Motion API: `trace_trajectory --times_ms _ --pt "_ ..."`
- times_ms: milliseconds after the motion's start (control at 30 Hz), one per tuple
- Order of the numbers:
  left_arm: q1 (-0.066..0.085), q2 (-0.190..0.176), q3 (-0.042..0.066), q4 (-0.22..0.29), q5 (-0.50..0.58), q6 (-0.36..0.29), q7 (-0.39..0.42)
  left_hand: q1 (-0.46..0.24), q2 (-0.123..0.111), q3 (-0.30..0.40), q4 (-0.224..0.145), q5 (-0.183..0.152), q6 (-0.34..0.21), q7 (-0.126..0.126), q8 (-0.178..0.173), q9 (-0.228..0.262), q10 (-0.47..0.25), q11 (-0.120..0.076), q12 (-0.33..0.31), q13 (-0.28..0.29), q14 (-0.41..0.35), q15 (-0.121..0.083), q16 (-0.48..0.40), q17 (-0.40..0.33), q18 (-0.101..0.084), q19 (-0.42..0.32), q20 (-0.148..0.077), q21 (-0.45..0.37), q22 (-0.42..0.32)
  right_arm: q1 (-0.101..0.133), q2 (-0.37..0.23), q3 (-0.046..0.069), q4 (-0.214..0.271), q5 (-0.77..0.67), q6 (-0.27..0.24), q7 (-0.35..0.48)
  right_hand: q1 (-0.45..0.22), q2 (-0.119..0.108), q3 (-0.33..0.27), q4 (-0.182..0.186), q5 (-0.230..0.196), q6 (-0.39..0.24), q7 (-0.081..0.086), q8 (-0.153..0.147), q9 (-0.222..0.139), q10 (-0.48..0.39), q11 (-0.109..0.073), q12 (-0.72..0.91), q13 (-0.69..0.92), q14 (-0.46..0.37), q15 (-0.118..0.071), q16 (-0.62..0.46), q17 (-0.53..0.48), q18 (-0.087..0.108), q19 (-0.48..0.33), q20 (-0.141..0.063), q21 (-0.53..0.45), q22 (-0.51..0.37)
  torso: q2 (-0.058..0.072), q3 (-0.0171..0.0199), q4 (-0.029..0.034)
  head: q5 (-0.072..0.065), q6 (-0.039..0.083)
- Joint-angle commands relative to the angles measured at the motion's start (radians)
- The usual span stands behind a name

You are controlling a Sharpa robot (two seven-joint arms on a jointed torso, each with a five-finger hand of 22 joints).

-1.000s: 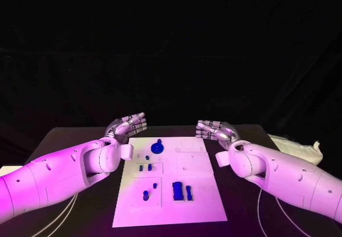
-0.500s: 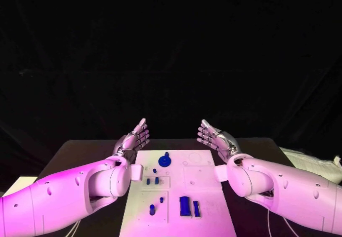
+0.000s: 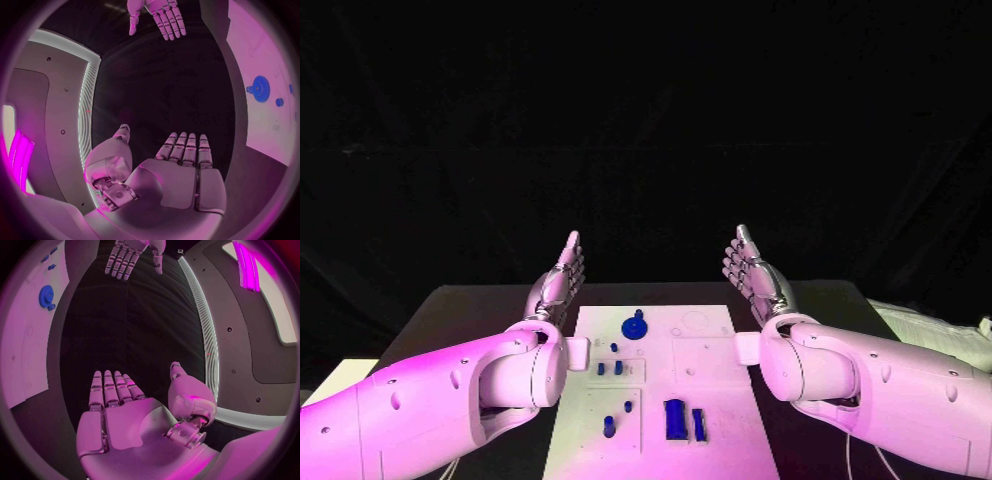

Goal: Assemble the parts on the task board

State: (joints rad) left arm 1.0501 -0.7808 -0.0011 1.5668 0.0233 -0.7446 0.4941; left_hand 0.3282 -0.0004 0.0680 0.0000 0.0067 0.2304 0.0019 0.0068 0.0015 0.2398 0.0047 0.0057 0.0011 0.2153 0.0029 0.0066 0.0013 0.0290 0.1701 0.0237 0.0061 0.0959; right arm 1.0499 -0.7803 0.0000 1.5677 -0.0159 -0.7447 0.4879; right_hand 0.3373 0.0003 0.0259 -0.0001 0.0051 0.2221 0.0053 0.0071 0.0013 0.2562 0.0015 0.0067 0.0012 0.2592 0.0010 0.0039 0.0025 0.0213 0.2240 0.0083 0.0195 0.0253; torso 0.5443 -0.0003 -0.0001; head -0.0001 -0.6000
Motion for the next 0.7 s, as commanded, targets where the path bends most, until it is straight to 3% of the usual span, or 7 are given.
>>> trace_trajectory --times_ms 33,467,500,633,667,700 --pt "0.000 0.001 0.001 0.003 -0.023 -0.025 0.026 -0.105 0.000 -0.068 0.000 -0.007 -0.074 -0.002 -0.007 -0.001 -0.076 -0.005 -0.006 -0.001 -0.068 -0.003 -0.007 -0.001 -0.029 -0.053 -0.024 -0.006 -0.096 0.000 0.000 0.000 0.002 0.016 -0.025 0.032 -0.107 0.000 -0.026 0.000 -0.005 -0.070 -0.005 -0.007 -0.001 -0.081 -0.002 -0.007 -0.001 -0.083 -0.001 -0.004 -0.003 -0.021 -0.071 -0.008 -0.019 -0.025 0.000 0.0003 0.0001 0.000 0.000" --pt "0.000 0.001 0.001 0.003 -0.023 -0.025 0.026 -0.199 0.000 -0.068 0.000 -0.007 -0.139 -0.002 -0.007 -0.001 -0.145 -0.005 -0.006 -0.001 -0.129 -0.003 -0.007 -0.001 -0.029 -0.099 -0.024 -0.006 -0.096 0.000 0.000 0.000 0.002 0.016 -0.025 0.032 -0.203 0.000 -0.026 0.000 -0.005 -0.134 -0.005 -0.007 -0.001 -0.155 -0.002 -0.007 -0.001 -0.158 -0.001 -0.004 -0.003 -0.021 -0.134 -0.008 -0.019 -0.025 0.000 0.0003 0.0001 0.000 0.000" --pt "0.000 0.001 0.001 0.003 -0.023 -0.025 0.026 -0.203 0.000 -0.068 0.000 -0.007 -0.142 -0.002 -0.007 -0.001 -0.146 -0.005 -0.006 -0.001 -0.132 -0.003 -0.007 -0.001 -0.029 -0.170 -0.024 -0.006 -0.096 0.000 0.000 0.000 0.002 0.016 -0.025 0.032 -0.209 0.000 -0.026 0.000 -0.005 -0.136 -0.005 -0.007 -0.001 -0.158 -0.002 -0.007 -0.001 -0.161 -0.001 -0.004 -0.003 -0.021 -0.138 -0.008 -0.019 -0.025 0.000 0.0003 0.0001 0.000 0.000" --pt "0.000 0.001 0.001 0.003 -0.023 -0.025 0.026 -0.221 0.000 -0.068 0.000 -0.007 -0.153 -0.002 -0.007 -0.001 -0.160 -0.005 -0.006 -0.001 -0.143 -0.003 -0.007 -0.001 -0.029 -0.170 -0.024 -0.006 -0.096 0.000 0.000 0.000 0.002 0.016 -0.025 0.032 -0.228 0.000 -0.026 0.000 -0.005 -0.150 -0.005 -0.007 -0.001 -0.173 -0.002 -0.007 -0.001 -0.175 -0.001 -0.004 -0.003 -0.021 -0.152 -0.008 -0.019 -0.025 0.000 0.0003 0.0001 0.000 0.000" --pt "0.000 0.001 0.001 0.003 -0.023 -0.025 0.026 -0.225 0.000 -0.068 0.000 -0.007 -0.157 -0.002 -0.007 -0.001 -0.164 -0.005 -0.006 -0.001 -0.215 -0.003 -0.007 -0.001 -0.029 -0.170 -0.024 -0.006 -0.096 0.000 0.000 0.000 0.002 0.016 -0.025 0.032 -0.250 0.000 -0.026 0.000 -0.005 -0.222 -0.005 -0.007 -0.001 -0.256 -0.002 -0.007 -0.001 -0.259 -0.001 -0.004 -0.003 -0.021 -0.224 -0.008 -0.019 -0.025 0.000 0.0003 0.0001 0.000 0.000" --pt "0.000 0.001 0.001 0.003 -0.023 -0.025 0.026 -0.228 0.000 -0.068 0.000 -0.007 -0.158 -0.002 -0.007 -0.001 -0.166 -0.005 -0.006 -0.001 -0.215 -0.003 -0.007 -0.001 -0.029 -0.170 -0.024 -0.006 -0.096 0.000 0.000 0.000 0.002 0.016 -0.025 0.032 -0.266 0.000 -0.026 0.000 -0.005 -0.222 -0.005 -0.007 -0.001 -0.256 -0.002 -0.007 -0.001 -0.259 -0.001 -0.004 -0.003 -0.021 -0.224 -0.008 -0.019 -0.025 0.000 0.0003 0.0001 0.000 0.000"
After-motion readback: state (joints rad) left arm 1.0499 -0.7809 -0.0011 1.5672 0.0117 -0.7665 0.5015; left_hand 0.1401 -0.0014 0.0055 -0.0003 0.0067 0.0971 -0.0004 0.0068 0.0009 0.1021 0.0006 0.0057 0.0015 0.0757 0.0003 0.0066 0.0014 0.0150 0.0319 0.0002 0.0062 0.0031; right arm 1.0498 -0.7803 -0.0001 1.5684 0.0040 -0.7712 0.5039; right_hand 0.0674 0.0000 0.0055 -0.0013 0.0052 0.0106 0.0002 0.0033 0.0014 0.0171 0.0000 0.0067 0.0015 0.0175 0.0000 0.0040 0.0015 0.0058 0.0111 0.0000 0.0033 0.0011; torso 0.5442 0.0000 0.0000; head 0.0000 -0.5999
